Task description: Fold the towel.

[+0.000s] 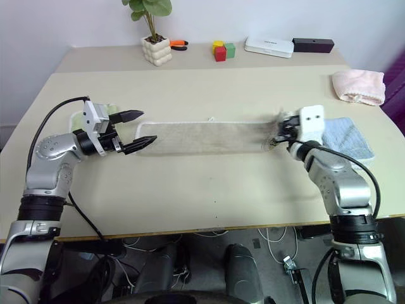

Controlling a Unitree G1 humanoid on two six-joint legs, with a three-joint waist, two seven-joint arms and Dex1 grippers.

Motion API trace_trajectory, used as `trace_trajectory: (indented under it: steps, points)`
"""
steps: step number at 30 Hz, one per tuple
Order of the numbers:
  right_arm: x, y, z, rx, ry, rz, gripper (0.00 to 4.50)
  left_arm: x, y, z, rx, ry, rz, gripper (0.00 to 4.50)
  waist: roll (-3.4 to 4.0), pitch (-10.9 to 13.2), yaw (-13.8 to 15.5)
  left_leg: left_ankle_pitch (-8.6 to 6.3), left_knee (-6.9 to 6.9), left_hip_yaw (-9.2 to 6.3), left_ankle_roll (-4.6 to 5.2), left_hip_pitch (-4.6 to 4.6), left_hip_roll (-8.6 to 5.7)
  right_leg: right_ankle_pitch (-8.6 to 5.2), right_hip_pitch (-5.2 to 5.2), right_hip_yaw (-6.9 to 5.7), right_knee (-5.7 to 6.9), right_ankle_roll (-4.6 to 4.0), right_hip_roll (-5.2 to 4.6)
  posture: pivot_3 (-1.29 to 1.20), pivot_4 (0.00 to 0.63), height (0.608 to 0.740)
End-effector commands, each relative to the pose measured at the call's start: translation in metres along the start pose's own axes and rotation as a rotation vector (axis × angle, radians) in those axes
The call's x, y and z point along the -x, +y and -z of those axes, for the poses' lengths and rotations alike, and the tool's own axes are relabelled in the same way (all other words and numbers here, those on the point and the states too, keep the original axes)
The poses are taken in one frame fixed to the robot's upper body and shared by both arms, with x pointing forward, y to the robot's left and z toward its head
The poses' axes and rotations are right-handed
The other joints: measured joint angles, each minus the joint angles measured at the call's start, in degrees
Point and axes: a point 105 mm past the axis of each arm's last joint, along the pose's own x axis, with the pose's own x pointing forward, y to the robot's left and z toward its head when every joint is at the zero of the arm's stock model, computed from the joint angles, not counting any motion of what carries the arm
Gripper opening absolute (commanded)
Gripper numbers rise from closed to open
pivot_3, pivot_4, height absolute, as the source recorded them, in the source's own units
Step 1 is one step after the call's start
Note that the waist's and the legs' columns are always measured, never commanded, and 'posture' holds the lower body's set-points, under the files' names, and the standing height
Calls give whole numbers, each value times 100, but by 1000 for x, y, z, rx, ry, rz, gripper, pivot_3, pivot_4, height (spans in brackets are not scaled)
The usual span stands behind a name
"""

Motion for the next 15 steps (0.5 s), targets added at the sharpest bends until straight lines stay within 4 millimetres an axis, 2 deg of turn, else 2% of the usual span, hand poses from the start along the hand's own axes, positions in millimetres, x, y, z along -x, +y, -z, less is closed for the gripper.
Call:
trace_trajectory:
  steps: [1, 5, 8, 15]
  points:
    - [-1, 40, -29, 196, -86, -162, 79, 0, 5, -14, -52, -33, -7, 4500, -1, 1, 3, 0, 0, 0, 0, 0, 0, 0, 0, 0, 0, 0, 0, 0, 150, 740]
    - [-5, 81, -33, 320, -109, -301, 79, 1, 5, -14, -53, -34, -13, 4500, -1, 1, 11, 0, 2, -1, 0, -1, 0, -1, 0, 0, -1, -2, -1, 0, 150, 740]
    - [-11, 105, -29, 347, -109, -379, 79, 1, 4, -13, -53, -33, -17, 4500, -3, 0, 7, 0, 2, -1, 0, -1, 0, -1, 0, -1, -1, -3, -1, 0, 150, 740]
    - [-25, 128, -24, 374, -93, -439, 79, 4, 2, -14, -55, -29, -28, 4500, -4, 1, 9, 5, 7, 0, -8, -3, 0, -1, 2, -3, -2, -3, -1, 0, 150, 740]
